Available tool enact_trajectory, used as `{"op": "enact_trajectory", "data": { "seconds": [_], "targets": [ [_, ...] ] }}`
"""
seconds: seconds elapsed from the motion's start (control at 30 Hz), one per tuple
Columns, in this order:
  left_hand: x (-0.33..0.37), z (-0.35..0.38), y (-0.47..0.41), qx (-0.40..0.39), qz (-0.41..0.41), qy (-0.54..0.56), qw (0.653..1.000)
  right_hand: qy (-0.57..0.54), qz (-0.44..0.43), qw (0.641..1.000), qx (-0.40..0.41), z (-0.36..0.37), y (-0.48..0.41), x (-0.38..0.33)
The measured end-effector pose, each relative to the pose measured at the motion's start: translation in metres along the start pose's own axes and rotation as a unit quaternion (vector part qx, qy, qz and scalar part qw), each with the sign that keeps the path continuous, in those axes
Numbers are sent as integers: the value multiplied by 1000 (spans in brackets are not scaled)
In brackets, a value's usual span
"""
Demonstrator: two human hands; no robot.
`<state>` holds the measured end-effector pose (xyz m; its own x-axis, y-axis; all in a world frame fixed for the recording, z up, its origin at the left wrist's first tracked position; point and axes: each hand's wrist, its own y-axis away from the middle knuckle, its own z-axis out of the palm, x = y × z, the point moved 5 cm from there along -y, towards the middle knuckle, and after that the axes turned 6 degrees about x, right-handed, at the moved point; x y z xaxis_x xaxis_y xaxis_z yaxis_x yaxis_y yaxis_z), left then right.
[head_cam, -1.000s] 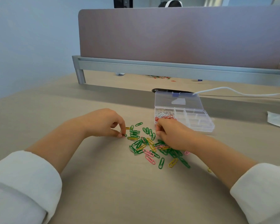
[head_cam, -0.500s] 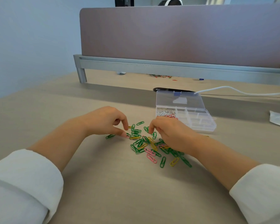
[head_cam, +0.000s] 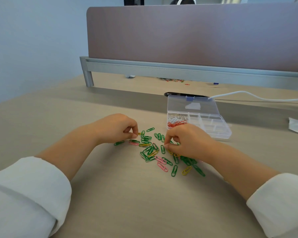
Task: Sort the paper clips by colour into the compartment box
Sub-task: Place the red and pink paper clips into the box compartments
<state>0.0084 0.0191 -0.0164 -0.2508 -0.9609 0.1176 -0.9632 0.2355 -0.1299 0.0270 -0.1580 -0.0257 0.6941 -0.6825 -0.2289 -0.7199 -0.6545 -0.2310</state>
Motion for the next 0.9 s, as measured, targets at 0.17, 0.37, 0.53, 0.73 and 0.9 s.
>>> {"op": "enact_trajectory", "data": {
  "seconds": [0.17,0.37,0.53,0.73,0.9],
  "targets": [
    [-3,-9,4,-2,12,11,1000,-42,-32,999,-9,2,0,-9],
    [-3,-1,1,-36,6,-30,999,-52,-15,999,6,3,-2,-5],
    [-1,3,3,-74,5,-18,997,-34,-15,999,10,3,-2,-6],
    [4,9,7,-121,-27,78,989,-26,-11,999,16,-2,0,-6],
    [13,3,6,-74,-35,218,972,-13,-16,1000,10,-1,1,-7]
  ]
}}
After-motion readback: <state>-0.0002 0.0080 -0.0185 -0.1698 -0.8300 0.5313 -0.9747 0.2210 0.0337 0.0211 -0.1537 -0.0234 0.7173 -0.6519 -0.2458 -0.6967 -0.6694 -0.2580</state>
